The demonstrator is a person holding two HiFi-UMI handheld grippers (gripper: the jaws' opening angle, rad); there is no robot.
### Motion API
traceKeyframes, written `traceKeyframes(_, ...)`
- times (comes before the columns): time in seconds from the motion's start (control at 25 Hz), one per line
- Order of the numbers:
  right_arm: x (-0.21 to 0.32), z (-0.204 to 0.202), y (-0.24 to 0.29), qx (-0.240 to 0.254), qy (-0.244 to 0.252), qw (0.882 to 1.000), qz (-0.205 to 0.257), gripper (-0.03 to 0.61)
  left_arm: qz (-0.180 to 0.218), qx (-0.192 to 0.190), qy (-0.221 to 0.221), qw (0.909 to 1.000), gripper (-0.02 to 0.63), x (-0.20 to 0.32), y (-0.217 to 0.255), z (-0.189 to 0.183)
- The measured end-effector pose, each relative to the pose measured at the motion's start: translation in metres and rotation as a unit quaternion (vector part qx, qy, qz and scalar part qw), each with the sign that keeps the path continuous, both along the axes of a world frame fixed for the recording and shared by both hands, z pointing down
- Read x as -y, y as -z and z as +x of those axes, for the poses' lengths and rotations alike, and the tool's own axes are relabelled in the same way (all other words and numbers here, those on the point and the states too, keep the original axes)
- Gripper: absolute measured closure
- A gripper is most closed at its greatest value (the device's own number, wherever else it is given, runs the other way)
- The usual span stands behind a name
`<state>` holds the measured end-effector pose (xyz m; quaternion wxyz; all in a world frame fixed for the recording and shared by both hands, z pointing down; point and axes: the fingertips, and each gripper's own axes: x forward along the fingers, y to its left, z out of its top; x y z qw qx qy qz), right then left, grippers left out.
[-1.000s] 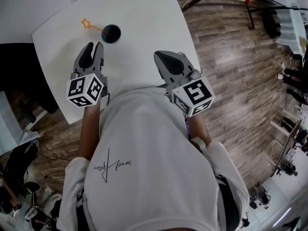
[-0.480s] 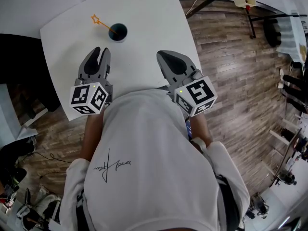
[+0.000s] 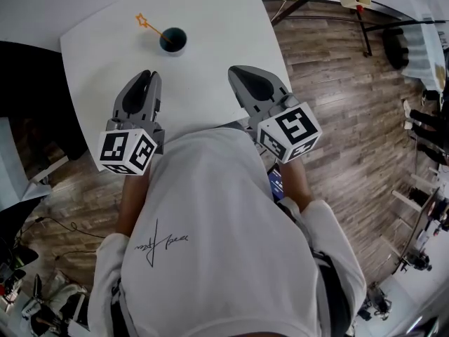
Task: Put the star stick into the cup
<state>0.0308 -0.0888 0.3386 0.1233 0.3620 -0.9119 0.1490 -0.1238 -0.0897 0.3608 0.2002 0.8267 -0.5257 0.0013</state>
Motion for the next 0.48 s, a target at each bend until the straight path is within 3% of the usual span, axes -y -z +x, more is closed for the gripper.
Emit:
traceKeyframes(0.24, 0.002, -0.001, 0.012, -0.011, 0.014, 1.0, 0.022, 0.571, 0.036, -0.016, 0.0, 0.9992, 0.588, -0.013, 0.024, -0.003)
traceKeyframes(0.48, -0.001, -0.005, 0.016, -0.019, 0.027, 0.999, 0.029, 0.571, 0.041, -0.016, 0.002, 0.999, 0.604, -0.024, 0.029, -0.011)
